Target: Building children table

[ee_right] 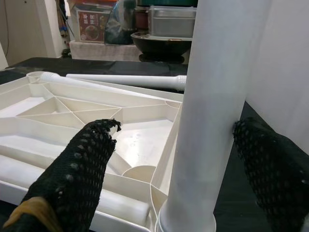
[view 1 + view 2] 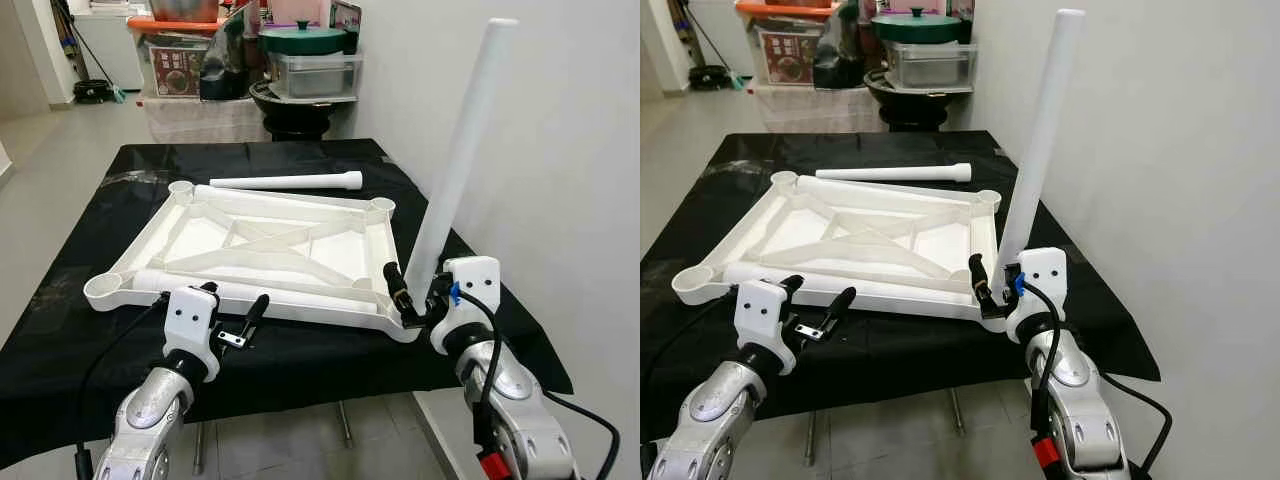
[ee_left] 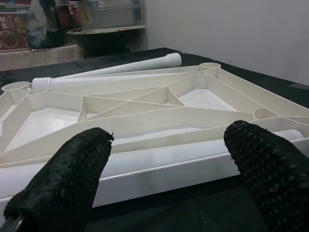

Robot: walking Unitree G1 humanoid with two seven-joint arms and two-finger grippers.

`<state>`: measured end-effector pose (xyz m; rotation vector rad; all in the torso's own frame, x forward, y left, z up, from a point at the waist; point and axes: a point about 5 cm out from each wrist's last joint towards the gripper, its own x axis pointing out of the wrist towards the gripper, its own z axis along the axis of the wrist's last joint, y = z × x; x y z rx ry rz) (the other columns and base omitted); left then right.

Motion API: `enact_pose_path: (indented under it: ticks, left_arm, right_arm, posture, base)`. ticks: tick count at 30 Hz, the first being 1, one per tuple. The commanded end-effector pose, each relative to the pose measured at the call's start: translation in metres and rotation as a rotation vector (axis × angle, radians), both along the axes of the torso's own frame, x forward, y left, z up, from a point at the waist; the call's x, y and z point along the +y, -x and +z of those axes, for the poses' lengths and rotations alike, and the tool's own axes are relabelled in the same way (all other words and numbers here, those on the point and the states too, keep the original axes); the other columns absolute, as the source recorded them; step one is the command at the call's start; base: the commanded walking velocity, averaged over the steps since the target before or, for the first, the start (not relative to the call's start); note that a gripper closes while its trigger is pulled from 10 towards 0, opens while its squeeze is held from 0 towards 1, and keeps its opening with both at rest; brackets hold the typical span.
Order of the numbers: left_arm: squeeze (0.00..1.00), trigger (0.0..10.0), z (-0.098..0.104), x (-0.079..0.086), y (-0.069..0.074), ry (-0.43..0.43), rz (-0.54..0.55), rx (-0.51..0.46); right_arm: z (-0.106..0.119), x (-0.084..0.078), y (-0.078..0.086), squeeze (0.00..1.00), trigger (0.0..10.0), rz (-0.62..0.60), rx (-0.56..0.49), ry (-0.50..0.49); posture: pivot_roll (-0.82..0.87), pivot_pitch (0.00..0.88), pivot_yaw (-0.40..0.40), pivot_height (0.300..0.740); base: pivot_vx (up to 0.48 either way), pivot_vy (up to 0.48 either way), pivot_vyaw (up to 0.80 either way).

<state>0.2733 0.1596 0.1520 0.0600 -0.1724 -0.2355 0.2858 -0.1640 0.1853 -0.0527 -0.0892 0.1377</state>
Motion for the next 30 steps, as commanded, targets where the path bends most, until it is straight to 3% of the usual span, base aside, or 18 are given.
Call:
enact_pose_path:
  ticks: [1,21,30]
  left_arm:
    - [0.00,10.0,0.001,-0.001,0.001,0.003,-0.005,-0.012]
    - [0.00,10.0,0.001,-0.001,0.001,-0.003,-0.012,-0.016]
    - [0.00,10.0,-0.003,-0.005,0.001,-0.025,-0.022,0.008]
  right_arm:
    - [-0.002,-0.003,-0.002,1.00,10.0,-0.022,0.019,0.001]
    - [0.005,0.000,-0.021,1.00,10.0,-0.051,0.001,-0.031]
    - [0.005,-0.003,-0.023,1.00,10.0,-0.061,0.004,-0.031]
  posture:
    - [0.04,0.000,-0.057,0.740]
    - [0.05,0.000,-0.065,0.740]
    - [0.05,0.000,-0.061,0.740]
  base:
    - [0.356,0.000,0.00]
    - [0.419,0.000,0.00]
    - [0.056,0.000,0.00]
